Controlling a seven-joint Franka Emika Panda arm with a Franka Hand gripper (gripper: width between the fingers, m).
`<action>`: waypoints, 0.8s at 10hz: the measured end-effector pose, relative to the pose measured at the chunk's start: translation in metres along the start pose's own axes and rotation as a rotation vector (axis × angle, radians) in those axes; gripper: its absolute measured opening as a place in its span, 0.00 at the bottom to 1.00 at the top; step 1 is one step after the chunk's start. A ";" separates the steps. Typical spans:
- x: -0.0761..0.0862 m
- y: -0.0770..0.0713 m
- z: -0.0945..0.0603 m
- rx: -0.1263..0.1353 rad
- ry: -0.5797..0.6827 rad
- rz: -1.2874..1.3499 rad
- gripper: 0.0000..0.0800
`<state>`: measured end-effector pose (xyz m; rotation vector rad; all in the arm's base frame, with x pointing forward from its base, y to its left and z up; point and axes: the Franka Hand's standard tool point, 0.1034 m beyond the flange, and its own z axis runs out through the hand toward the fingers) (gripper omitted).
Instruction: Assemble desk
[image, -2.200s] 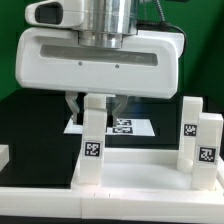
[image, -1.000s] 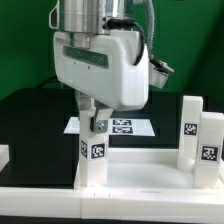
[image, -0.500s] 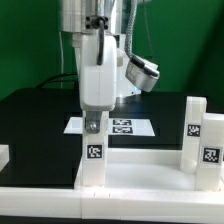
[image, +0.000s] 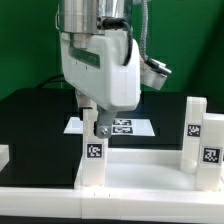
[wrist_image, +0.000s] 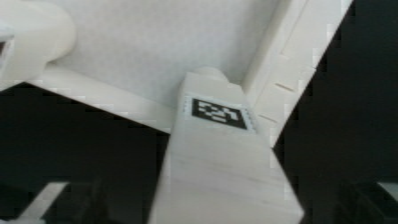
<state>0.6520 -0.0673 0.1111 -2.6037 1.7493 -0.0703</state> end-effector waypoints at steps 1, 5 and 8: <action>-0.001 -0.001 0.000 0.000 0.000 -0.123 0.81; -0.008 -0.005 0.001 0.006 0.000 -0.541 0.81; -0.007 -0.006 0.001 0.005 0.017 -0.812 0.81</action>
Offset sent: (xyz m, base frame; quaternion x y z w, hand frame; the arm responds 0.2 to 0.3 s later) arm -0.0004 0.0116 -0.0009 -0.0002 0.0094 -0.2827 0.9592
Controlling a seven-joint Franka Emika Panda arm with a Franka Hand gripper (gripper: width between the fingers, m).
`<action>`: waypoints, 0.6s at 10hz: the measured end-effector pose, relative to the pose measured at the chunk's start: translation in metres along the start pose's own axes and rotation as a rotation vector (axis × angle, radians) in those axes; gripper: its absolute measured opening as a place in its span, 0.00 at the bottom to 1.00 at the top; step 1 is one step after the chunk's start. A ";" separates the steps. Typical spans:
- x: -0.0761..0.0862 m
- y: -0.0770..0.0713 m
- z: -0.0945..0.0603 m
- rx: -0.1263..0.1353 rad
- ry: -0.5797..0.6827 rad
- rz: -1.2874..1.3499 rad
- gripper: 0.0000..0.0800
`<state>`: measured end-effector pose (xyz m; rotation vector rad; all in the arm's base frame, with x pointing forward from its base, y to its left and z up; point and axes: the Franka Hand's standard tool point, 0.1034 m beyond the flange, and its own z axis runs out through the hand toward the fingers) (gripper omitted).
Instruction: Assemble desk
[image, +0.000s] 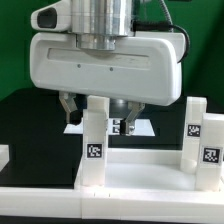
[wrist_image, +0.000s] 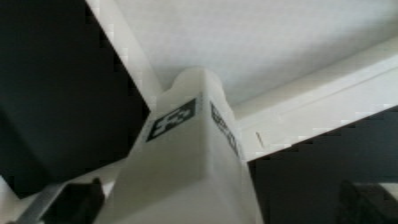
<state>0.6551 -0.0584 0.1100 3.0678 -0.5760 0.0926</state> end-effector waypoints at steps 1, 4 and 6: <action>0.000 0.000 0.000 -0.007 0.001 -0.114 0.81; 0.001 0.003 0.000 -0.015 0.000 -0.312 0.81; 0.001 0.004 0.000 -0.016 0.000 -0.341 0.60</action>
Offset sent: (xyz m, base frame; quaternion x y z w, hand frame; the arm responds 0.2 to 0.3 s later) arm -0.0043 0.0008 0.0029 0.0059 0.0018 -0.1206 0.9927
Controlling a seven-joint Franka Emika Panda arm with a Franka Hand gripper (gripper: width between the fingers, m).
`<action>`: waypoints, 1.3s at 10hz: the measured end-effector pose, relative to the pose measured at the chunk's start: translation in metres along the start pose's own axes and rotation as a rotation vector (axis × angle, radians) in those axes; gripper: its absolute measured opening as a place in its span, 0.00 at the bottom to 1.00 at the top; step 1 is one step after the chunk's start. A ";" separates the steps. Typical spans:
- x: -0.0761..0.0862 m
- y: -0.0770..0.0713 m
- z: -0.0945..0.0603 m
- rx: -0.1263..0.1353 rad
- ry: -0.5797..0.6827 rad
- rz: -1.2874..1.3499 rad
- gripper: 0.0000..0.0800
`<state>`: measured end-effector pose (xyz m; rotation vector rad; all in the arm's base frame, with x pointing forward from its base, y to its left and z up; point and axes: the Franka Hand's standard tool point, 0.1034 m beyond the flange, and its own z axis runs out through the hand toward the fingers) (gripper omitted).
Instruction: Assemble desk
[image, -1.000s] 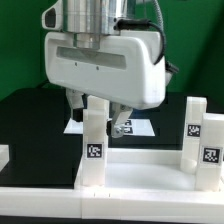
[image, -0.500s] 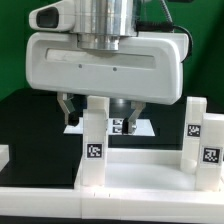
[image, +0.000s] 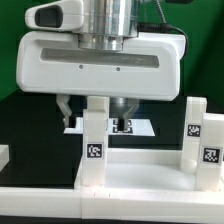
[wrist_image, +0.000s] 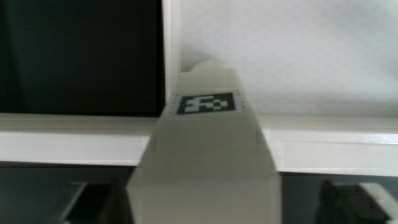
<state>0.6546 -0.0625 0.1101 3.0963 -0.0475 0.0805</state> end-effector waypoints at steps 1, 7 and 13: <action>0.000 0.000 0.000 0.000 0.000 0.004 0.43; 0.000 0.000 0.000 0.006 -0.003 0.261 0.36; -0.001 0.006 0.001 0.043 -0.011 0.770 0.36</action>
Offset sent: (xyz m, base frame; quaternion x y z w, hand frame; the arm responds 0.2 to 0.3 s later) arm 0.0000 0.0000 0.0000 0.0000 0.0000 0.0650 0.9979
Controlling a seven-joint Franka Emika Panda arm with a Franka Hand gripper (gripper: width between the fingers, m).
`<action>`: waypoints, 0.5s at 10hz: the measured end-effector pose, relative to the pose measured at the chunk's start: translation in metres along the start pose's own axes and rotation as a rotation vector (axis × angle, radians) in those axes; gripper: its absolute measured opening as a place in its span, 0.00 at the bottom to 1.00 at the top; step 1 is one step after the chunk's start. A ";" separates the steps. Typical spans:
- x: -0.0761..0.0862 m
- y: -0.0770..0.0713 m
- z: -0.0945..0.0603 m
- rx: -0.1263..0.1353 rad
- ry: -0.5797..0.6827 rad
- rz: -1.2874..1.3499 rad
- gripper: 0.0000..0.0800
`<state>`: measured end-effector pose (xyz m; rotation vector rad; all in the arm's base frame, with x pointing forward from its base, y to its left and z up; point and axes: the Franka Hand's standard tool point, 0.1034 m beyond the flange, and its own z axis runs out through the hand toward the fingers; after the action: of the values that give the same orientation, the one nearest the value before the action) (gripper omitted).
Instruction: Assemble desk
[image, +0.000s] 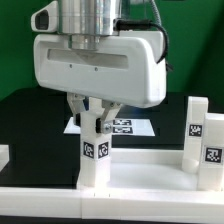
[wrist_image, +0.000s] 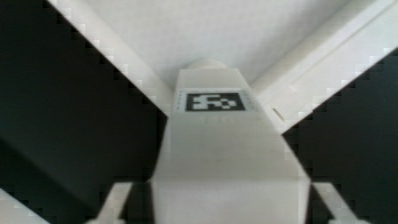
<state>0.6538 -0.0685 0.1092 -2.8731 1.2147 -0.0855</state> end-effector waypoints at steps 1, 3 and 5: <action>0.000 0.000 0.000 0.002 -0.003 0.145 0.36; 0.001 0.002 0.000 0.002 -0.008 0.328 0.36; 0.001 0.003 0.000 -0.002 -0.018 0.494 0.36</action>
Offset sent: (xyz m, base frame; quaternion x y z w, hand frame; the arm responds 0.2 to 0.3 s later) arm 0.0020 -0.0060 -0.0114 -0.0193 -0.0401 0.2778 0.9596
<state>0.6524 -0.0713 0.1090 -2.4757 1.8695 -0.0471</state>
